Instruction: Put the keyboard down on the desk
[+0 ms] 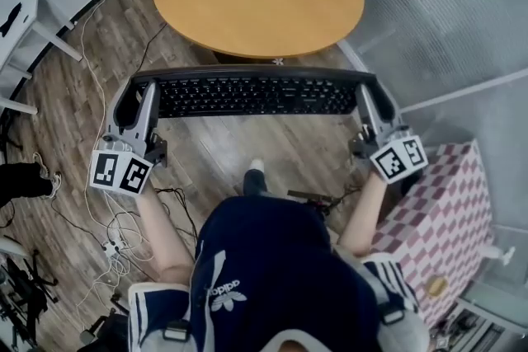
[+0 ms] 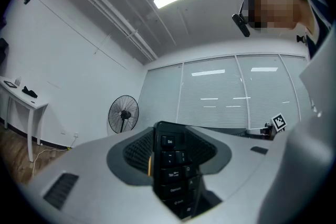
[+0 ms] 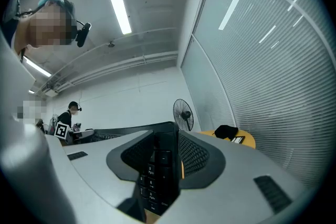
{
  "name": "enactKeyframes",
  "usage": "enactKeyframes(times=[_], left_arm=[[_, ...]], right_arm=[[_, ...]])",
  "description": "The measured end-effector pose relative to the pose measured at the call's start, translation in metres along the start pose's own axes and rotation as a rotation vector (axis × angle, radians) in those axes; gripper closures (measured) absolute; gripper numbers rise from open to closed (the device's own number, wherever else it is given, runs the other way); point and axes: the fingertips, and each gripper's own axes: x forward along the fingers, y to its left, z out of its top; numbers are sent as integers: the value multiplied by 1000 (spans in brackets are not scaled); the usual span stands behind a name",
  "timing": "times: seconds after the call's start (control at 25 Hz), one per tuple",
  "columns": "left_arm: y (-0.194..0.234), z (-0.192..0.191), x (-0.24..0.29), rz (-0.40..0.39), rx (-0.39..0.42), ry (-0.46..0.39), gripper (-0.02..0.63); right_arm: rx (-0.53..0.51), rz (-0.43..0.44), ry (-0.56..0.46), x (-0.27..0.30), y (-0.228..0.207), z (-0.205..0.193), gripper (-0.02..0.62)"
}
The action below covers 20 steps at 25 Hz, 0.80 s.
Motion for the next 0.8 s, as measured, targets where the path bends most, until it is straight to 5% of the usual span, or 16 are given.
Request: enactKeyframes(times=[0.8], left_arm=[[9,-14,103,-5,0,22,420]], right_arm=[[17,-11,2,59,-78,7,465]])
